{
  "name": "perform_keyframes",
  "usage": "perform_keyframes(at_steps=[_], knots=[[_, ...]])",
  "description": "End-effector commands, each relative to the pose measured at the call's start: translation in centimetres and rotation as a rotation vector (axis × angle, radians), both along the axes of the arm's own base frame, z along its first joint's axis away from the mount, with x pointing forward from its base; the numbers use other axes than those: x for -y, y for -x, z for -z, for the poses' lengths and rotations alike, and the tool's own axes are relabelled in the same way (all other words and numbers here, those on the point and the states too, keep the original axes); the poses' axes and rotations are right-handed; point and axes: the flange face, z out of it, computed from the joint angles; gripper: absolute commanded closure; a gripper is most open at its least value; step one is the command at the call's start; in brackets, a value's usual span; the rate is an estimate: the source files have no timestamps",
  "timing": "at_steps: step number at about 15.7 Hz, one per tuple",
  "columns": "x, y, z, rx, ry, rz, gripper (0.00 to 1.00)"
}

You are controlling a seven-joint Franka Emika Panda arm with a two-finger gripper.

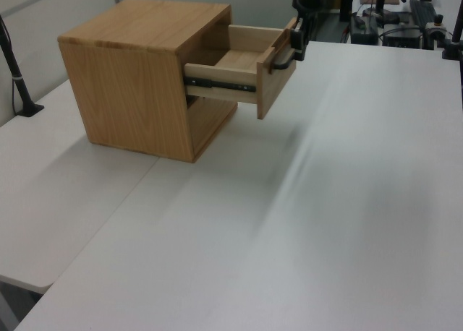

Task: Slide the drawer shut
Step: 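Position the gripper fingers against the drawer front beside the handle, then push the drawer front with the gripper into the wooden cabinet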

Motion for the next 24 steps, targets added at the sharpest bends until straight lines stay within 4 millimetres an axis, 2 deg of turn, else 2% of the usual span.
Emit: perform_keyframes(at_steps=[1,4,7,10,14,17,21,24], knots=[[0.0,-2.5,-0.1,0.13,-0.024,0.071,0.99],[-0.2,-4.3,-0.6,0.208,-0.028,0.108,1.0],[-2.2,-6.5,-0.6,0.271,-0.016,0.082,1.0],[-2.5,-7.2,-0.8,0.323,-0.01,0.072,1.0],[-3.1,-9.6,1.5,0.329,0.018,0.067,1.0],[-3.2,-10.6,3.5,0.333,0.047,0.072,1.0],[-3.4,-11.4,3.1,0.435,0.026,0.109,1.0],[-3.1,-12.0,3.7,0.474,0.026,0.124,1.0]])
